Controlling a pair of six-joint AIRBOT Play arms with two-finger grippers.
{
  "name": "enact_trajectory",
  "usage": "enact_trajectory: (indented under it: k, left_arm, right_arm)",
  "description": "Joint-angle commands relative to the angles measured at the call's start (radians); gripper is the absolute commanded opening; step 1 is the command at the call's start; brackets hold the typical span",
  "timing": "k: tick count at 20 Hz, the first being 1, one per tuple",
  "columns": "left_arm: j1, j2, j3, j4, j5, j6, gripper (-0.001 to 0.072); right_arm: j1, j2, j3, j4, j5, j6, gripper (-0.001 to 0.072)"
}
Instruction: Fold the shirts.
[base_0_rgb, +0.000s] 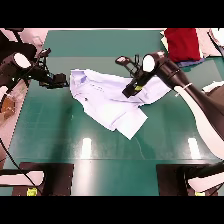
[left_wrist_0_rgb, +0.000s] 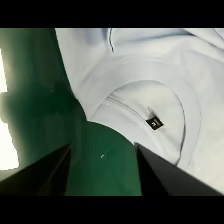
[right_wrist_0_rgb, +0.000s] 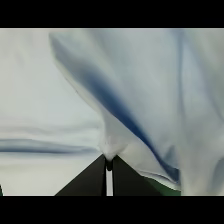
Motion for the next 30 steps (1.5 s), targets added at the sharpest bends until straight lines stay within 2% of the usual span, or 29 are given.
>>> enact_trajectory:
  k: [1,3,5,7,8,10,12,18,20,21,22,24,26,28,30]
  left_arm:
    - [0.001,-0.003,0.0,0.042,0.113,-0.047,0.0576]
    - [0.001,-0.019,0.0,0.1,0.241,-0.079,0.0576]
    - [0.016,-0.058,0.0,0.065,0.351,-0.078,0.0576]
    - [0.016,-0.115,0.0,-0.072,0.423,0.025,0.0576]
    - [0.016,-0.146,0.0,-0.126,0.435,0.065,0.0574]
    - [0.016,-0.214,0.0,-0.146,0.473,0.055,0.0573]
    - [0.016,-0.262,0.0,-0.148,0.526,0.032,0.0488]
    - [0.014,-0.332,0.011,-0.206,0.657,0.033,0.0472]
    - [0.014,-0.357,0.011,-0.272,0.67,0.035,0.0471]
    - [0.011,-0.364,0.011,-0.295,0.675,0.043,0.0355]
    - [0.003,-0.365,0.011,-0.312,0.691,0.064,0.0295]
    - [-0.02,-0.366,0.017,-0.334,0.739,0.095,0.0292]
    - [-0.039,-0.37,0.037,-0.333,0.753,0.108,0.0071]
    - [-0.056,-0.37,0.056,-0.334,0.761,0.14,0.0026]
    - [-0.057,-0.37,0.094,-0.334,0.723,0.146,0.0024]
  right_arm:
    - [-0.008,0.02,0.031,-0.026,0.029,0.011,0.0019]
    - [-0.008,0.02,0.031,-0.026,0.034,0.017,0.0019]
    - [-0.008,0.02,0.031,-0.026,0.042,0.018,0.0019]
    - [-0.008,0.02,0.031,-0.026,0.048,0.018,0.0019]
    - [-0.007,0.021,0.031,-0.026,0.05,0.018,0.0019]
    - [-0.008,0.023,0.032,-0.026,0.058,0.018,0.0019]
    - [-0.008,0.023,0.032,-0.026,0.06,0.018,0.0019]
    - [-0.007,0.023,0.032,-0.026,0.068,0.016,0.0019]
    - [-0.008,0.023,0.032,-0.027,0.067,0.014,0.0019]
    - [-0.008,0.023,0.032,-0.027,0.066,0.014,0.0019]
    - [-0.008,0.023,0.032,-0.027,0.066,0.014,0.0019]
    - [-0.008,0.023,0.032,-0.028,0.067,0.014,0.0019]
    - [-0.008,0.023,0.032,-0.028,0.067,0.014,0.0019]
    - [-0.008,0.023,0.032,-0.028,0.067,0.014,0.0019]
    - [-0.009,0.023,0.047,-0.054,0.073,0.016,0.0019]
